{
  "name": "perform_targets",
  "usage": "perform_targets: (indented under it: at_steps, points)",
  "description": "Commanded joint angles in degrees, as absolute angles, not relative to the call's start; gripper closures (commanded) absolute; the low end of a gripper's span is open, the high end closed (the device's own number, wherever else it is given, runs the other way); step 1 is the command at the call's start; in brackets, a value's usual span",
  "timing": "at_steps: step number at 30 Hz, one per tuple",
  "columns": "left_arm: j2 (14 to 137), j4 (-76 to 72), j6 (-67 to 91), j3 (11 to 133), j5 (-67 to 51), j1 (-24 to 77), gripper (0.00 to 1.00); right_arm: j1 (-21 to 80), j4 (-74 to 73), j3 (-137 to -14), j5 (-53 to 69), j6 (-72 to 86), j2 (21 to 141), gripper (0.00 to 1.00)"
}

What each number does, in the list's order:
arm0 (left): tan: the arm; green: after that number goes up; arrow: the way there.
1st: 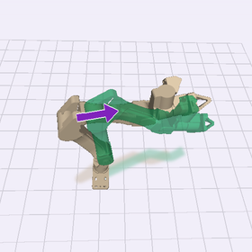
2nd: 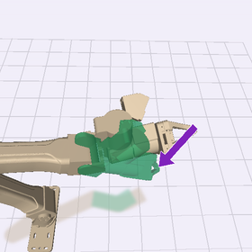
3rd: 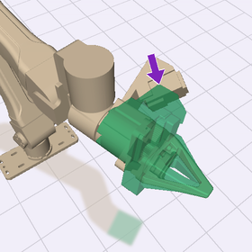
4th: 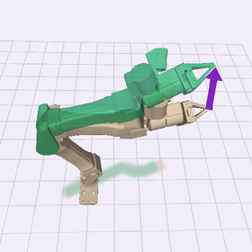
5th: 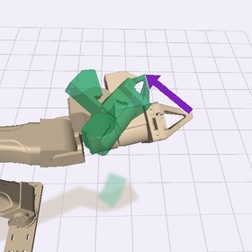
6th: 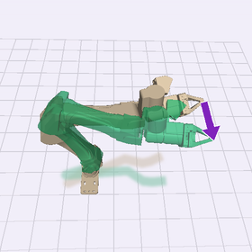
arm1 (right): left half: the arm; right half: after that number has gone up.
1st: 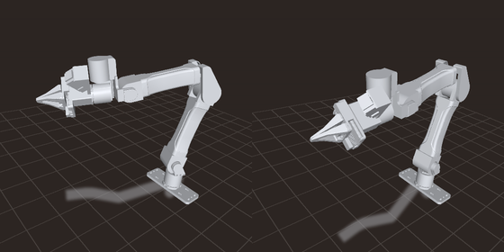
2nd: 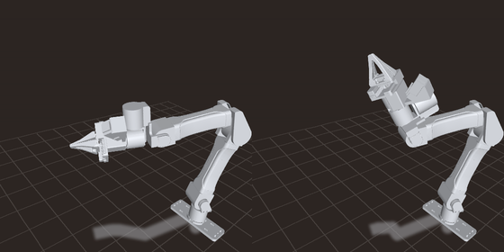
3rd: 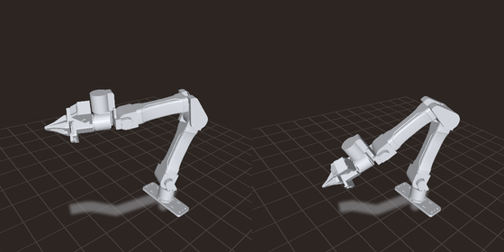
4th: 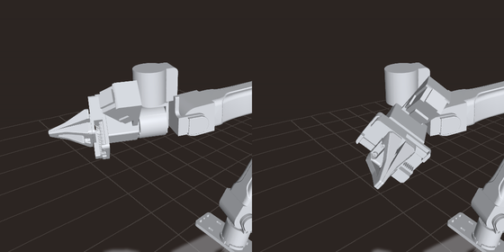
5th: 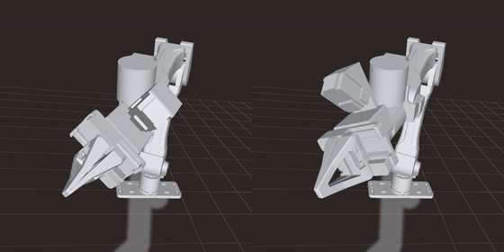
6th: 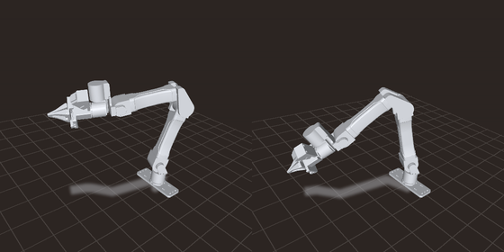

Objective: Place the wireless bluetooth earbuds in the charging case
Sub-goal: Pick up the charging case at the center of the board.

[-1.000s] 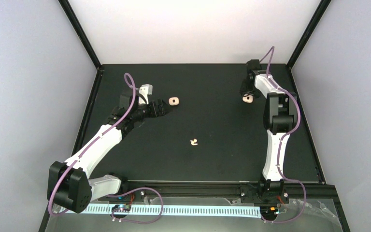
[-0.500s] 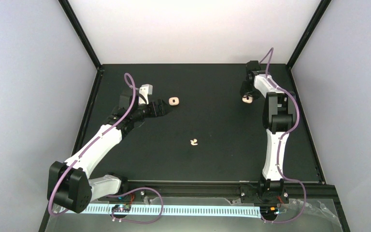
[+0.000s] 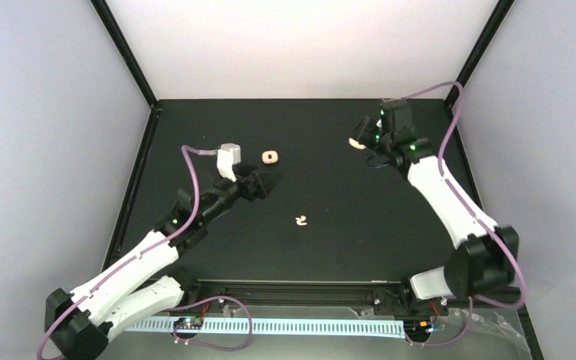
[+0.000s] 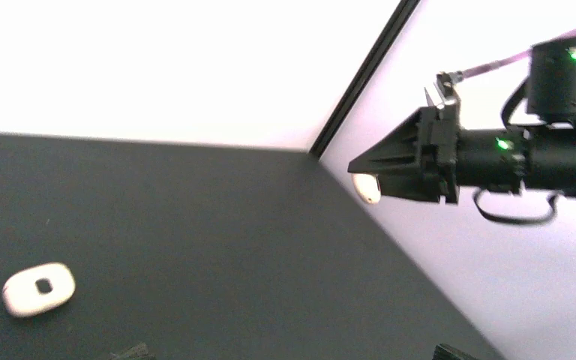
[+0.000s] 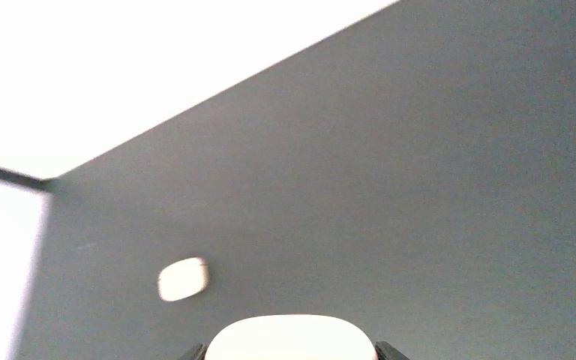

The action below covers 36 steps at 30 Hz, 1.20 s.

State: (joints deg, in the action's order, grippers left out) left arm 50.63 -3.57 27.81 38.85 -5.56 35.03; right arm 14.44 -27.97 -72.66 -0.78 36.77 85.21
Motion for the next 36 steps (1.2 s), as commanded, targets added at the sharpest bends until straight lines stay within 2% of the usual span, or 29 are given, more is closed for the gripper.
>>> perform_targets:
  at_steps: [1,7,12,22,36]
  points:
    - [47.62,-22.91,30.00,32.41,3.95,39.19,0.01,21.93,-19.95,-67.93,2.13,48.37,75.31,0.62]
    - [54.17,-38.33,26.12,32.24,10.02,45.41,0.01,30.66,-15.18,-65.24,0.41,60.55,66.05,0.62]
    - [62.75,-53.05,23.89,34.13,12.53,49.59,0.01,35.86,-12.98,-64.16,-2.11,67.53,62.81,0.62]
    - [70.00,-54.29,13.33,41.20,17.19,55.34,0.04,37.67,-12.84,-62.27,-3.60,70.97,59.17,0.62]
    - [78.15,-54.11,8.28,47.78,17.29,57.13,0.18,37.67,-12.60,-63.44,-1.16,72.15,58.95,0.62]
